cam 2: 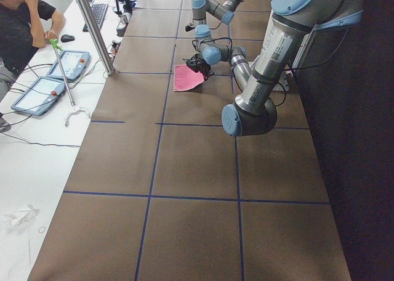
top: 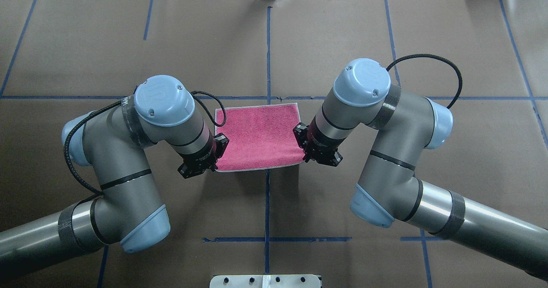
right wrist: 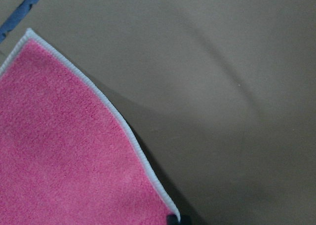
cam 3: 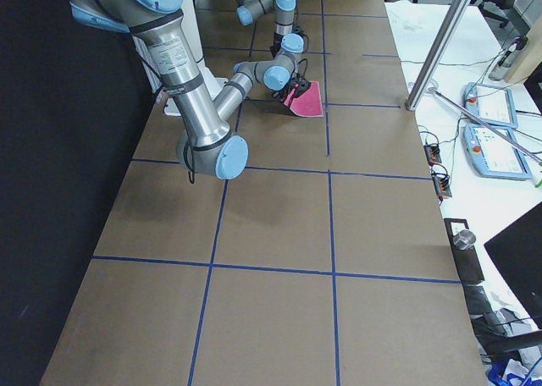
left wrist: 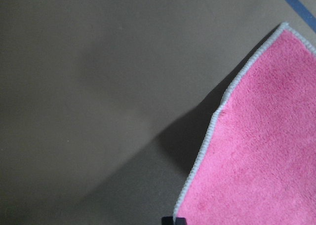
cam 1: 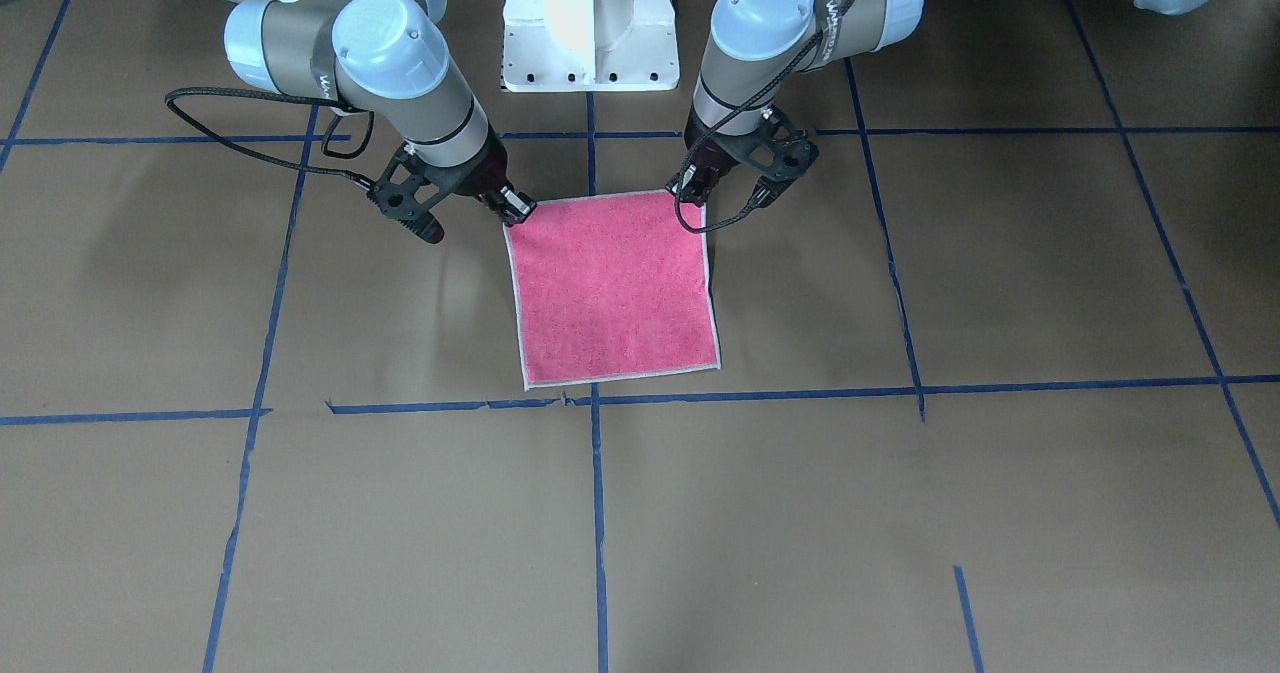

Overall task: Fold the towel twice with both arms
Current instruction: 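Lift the near edge with both grippers and fold it away from the robot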

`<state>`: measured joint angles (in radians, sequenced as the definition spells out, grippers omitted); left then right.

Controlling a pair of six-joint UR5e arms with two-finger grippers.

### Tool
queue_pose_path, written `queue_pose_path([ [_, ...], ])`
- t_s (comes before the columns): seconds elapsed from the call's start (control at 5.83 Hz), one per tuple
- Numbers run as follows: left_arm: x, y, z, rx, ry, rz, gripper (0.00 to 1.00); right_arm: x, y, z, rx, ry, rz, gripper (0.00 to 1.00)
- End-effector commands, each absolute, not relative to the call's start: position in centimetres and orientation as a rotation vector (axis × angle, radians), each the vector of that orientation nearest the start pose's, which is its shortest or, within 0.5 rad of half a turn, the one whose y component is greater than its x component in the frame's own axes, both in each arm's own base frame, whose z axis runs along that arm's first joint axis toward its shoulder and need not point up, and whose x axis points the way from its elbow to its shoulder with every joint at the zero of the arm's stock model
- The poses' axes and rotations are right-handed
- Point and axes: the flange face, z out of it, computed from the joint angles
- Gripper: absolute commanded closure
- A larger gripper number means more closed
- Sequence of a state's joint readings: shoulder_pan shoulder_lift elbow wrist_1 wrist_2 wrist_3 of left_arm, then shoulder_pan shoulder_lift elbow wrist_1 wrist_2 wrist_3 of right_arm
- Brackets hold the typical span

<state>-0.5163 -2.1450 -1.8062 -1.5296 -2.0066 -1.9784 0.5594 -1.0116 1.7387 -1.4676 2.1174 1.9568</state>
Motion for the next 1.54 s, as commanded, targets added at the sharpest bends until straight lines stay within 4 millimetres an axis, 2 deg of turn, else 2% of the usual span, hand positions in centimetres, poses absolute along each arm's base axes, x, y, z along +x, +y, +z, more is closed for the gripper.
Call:
queue_pose_path([
  [0.0, 51.4, -38.4, 22.8, -0.398, 0.794, -0.677, 1.00, -51.0, -40.3, 24.9, -0.474, -0.854, 0.654, 1.00],
  [0.51, 52.4, -37.1, 22.4, -0.427, 0.791, -0.653, 1.00, -52.4, -38.7, 24.1, -0.493, -0.854, 0.633, 1.00],
  [0.86, 52.3, -36.7, 22.3, -0.468, 0.785, -0.643, 1.00, -51.7, -37.9, 23.2, -0.528, -0.866, 0.643, 1.00],
  [1.37, 52.2, -37.2, 22.3, -0.466, 0.788, -0.650, 1.00, -51.9, -38.1, 23.2, -0.526, -0.871, 0.640, 1.00],
])
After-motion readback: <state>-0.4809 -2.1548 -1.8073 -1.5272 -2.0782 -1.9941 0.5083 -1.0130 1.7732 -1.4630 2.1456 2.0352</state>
